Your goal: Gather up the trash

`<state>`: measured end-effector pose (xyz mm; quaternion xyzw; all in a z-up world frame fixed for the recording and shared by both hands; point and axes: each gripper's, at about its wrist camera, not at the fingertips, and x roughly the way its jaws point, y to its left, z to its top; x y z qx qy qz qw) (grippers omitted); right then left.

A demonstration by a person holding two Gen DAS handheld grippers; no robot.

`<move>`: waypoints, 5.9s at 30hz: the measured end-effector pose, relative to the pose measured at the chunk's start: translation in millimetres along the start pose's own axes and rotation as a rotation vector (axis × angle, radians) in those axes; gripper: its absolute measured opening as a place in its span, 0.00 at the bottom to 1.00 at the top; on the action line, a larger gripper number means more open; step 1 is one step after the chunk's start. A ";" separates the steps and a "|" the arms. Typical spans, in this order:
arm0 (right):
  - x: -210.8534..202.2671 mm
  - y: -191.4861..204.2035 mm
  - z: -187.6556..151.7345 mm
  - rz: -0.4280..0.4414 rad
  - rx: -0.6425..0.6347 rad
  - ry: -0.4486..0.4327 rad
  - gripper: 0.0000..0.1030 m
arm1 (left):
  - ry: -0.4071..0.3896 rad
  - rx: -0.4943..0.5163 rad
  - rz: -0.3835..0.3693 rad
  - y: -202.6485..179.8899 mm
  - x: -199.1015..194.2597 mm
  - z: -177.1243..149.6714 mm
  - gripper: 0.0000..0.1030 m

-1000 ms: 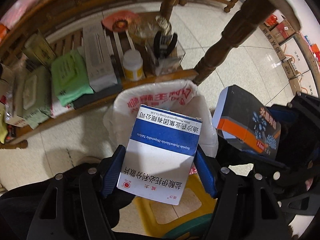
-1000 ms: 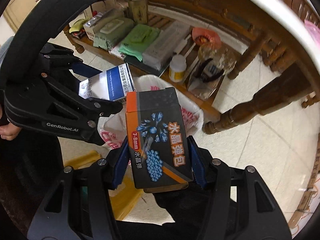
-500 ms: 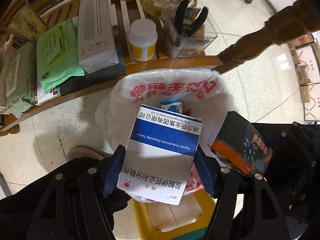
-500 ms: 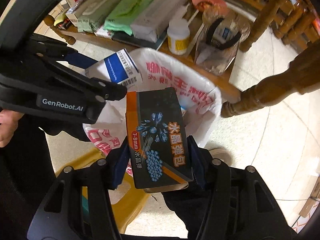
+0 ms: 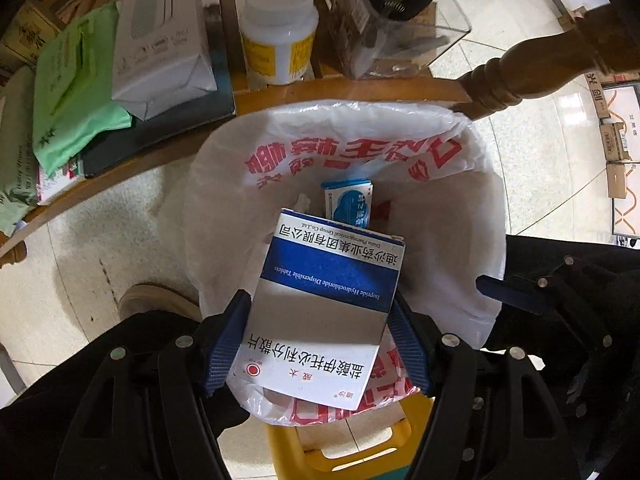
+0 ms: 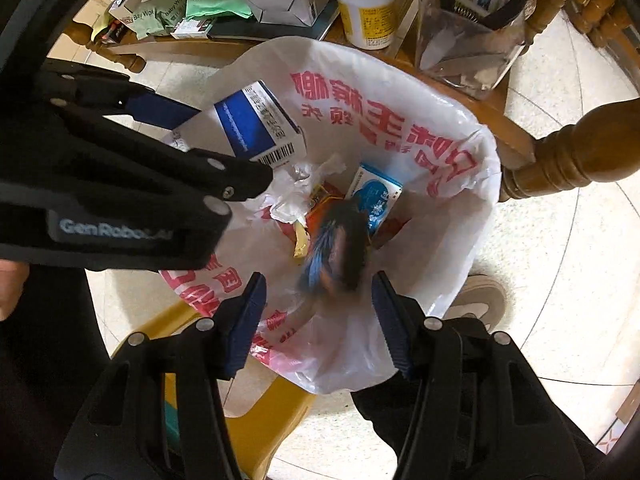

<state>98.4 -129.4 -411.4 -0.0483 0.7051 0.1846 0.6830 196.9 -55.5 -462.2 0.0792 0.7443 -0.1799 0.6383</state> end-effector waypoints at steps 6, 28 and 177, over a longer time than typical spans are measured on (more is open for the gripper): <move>2.2 -3.2 2.4 0.003 0.005 0.001 0.54 | 0.036 -0.017 -0.019 3.7 7.8 2.9 0.67; 2.3 0.0 -1.5 -0.059 0.012 -0.008 0.64 | -0.020 -0.047 0.069 6.2 -10.6 -7.9 0.79; -414.1 137.4 -165.3 -0.368 0.207 -1.287 0.94 | -1.199 -0.209 0.384 -82.9 -411.4 -241.3 0.93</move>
